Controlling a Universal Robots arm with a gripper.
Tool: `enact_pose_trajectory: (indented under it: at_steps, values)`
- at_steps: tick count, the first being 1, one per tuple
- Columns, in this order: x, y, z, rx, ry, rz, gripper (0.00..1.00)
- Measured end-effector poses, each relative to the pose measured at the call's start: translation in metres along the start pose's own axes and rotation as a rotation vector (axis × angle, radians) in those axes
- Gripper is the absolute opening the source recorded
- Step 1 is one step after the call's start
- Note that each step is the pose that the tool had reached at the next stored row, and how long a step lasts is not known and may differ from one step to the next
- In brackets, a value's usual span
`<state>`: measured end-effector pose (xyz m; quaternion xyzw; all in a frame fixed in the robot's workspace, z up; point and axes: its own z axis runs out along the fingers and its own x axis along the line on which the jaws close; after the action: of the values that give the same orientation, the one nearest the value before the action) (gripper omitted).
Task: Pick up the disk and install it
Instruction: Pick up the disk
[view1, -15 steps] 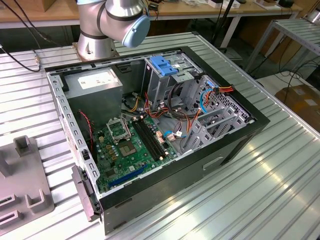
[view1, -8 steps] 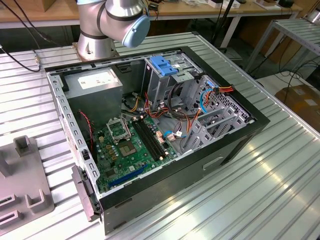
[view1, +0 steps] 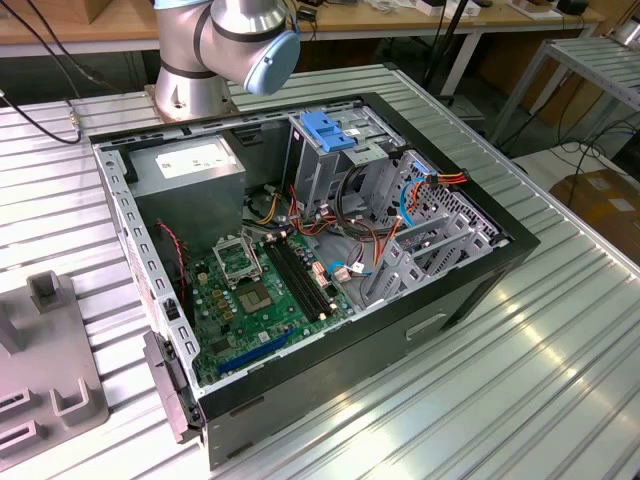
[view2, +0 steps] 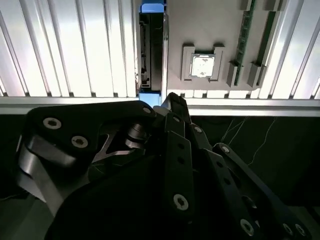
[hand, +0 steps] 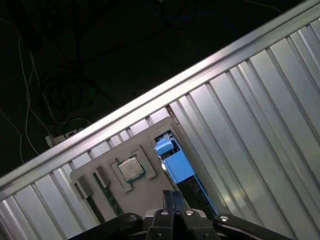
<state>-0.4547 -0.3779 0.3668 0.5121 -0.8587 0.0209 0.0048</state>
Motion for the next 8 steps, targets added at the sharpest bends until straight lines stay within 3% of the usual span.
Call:
enact_pose_trajectory:
  at_steps: [4, 8]
  values:
    - [0.0, 0.0, 0.0001, 0.0016, -0.0017, -0.056, 0.1]
    - [0.0, 0.0, 0.0001, 0.002, -0.002, -0.069, 0.11]
